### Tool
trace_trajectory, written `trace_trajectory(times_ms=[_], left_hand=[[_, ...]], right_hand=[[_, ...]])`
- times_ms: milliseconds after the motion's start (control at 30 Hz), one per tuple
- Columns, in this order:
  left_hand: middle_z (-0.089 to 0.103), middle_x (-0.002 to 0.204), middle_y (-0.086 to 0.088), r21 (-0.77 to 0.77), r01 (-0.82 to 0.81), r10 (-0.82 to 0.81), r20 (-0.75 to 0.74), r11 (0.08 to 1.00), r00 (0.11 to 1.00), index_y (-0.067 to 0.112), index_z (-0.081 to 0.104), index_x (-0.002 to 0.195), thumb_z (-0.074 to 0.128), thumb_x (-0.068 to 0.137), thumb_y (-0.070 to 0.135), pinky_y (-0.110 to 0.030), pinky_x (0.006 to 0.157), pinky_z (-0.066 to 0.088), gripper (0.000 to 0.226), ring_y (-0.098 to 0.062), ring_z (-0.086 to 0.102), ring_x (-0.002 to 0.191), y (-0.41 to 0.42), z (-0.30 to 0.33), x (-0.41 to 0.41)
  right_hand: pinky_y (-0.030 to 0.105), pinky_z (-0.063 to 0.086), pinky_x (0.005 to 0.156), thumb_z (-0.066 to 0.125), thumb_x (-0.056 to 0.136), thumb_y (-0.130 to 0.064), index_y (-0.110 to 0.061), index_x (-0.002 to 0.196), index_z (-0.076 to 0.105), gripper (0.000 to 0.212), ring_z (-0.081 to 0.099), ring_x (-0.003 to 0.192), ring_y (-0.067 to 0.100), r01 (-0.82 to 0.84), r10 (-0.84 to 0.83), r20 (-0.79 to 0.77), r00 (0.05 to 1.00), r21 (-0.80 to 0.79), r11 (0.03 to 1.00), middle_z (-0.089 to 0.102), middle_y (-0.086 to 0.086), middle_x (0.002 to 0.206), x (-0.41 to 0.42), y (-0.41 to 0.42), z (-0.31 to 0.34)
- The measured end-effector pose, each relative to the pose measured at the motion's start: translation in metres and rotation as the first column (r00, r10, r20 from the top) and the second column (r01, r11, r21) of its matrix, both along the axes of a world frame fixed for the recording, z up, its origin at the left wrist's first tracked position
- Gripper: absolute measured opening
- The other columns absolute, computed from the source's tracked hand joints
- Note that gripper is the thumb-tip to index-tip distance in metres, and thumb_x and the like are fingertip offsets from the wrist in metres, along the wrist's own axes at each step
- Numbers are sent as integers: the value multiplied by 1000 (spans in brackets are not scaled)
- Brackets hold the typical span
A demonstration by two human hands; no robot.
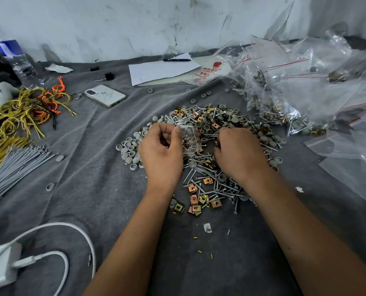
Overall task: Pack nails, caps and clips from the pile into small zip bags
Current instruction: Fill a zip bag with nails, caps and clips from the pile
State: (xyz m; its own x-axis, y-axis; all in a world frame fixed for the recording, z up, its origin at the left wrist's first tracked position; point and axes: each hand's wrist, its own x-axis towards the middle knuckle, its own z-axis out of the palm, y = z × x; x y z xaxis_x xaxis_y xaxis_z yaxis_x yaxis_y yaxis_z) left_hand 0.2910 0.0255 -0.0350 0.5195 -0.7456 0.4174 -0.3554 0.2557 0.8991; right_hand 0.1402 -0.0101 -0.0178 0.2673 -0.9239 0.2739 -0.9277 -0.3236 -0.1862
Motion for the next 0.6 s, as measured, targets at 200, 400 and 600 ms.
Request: trace_trajectory(times_ms=[200,400,600], left_hand=[[60,69,-1,-18,26,-26,-14,999,1000,17,64,82,66,100,14,-32,59,44,18,-17,54,63,-1,-1,1],[56,69,-12,-117,185,-190,-31,976,981,11,60,88,61,104,13,-34,56,43,15,-21,50,60,2,1,1],[54,69,-5,-153,197,-201,-10,968,979,12,58,88,60,104,13,-32,55,41,16,-16,48,59,2,2,1]], right_hand=[[37,59,78,66,94,-12,-9,97,74,9,68,87,24,11,4,248,969,-62,998,73,8,93,-3,-7,-3],[23,45,82,62,97,-5,-3,103,69,9,59,98,21,-34,358,506,785,-542,840,66,10,102,7,1,9],[27,46,85,66,95,-1,2,101,72,9,57,97,25,-224,541,381,750,-623,750,64,14,99,10,4,6]])
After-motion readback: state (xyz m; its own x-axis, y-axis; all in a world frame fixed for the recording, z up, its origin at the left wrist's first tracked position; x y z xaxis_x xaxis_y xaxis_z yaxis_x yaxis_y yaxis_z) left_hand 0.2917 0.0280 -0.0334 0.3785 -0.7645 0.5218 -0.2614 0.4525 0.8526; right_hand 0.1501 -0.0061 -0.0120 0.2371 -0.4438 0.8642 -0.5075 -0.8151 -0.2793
